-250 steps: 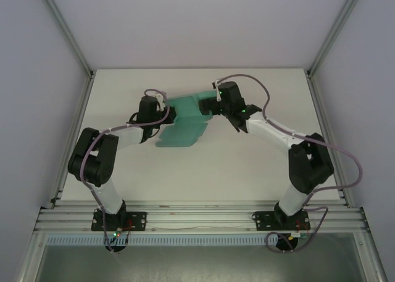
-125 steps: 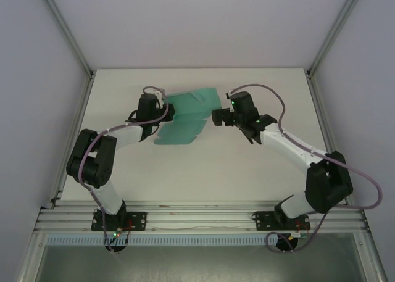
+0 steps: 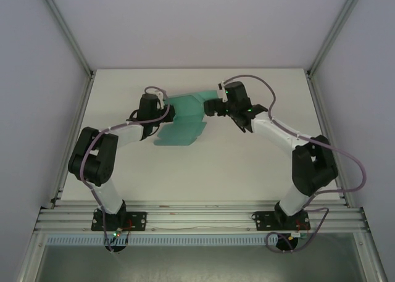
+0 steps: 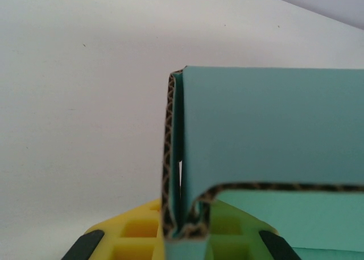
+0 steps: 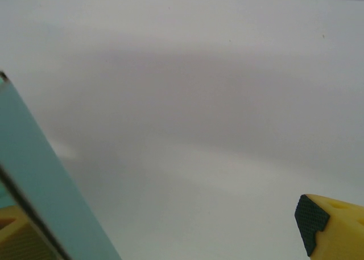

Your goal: Assemble paper box

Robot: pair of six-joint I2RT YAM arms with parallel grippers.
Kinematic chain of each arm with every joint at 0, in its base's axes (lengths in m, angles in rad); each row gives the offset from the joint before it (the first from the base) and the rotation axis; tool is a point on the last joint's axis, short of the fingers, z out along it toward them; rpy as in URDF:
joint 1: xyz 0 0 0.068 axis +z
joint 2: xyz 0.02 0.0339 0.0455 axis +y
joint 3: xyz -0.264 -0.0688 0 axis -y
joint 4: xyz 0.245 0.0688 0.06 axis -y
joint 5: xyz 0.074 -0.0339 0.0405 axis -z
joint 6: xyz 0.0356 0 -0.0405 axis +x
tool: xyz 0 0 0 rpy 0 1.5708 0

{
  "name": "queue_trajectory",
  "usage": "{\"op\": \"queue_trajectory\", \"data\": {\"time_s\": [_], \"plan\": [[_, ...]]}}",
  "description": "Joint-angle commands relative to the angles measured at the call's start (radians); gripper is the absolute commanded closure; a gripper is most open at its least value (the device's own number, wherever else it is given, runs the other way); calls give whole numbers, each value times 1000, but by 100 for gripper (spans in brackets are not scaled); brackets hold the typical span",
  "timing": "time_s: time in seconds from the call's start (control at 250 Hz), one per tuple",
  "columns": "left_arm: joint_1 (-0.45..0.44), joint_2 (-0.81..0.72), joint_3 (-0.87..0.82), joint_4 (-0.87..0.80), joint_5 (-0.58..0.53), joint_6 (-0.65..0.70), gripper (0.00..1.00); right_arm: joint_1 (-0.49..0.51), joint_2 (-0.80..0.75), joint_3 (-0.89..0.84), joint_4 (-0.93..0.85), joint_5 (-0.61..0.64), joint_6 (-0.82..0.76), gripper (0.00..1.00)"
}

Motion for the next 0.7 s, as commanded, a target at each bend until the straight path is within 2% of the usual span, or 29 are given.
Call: {"op": "queue_trajectory", "data": {"time_s": [0.0, 0.192, 0.268, 0.436, 0.695], "plan": [[-10, 0, 26, 5, 26, 10, 100, 18, 64, 36, 46, -28, -9, 0], [-14, -7, 35, -3, 26, -37, 100, 72, 141, 74, 93, 132, -32, 0], [-13, -6, 35, -3, 24, -41, 100, 75, 130, 57, 121, 151, -24, 0], [-13, 11, 44, -20, 25, -41, 100, 73, 31, 10, 109, 169, -31, 0], [5, 2, 40, -27, 11, -50, 100, 41, -166, -110, -73, 185, -6, 0]]}}
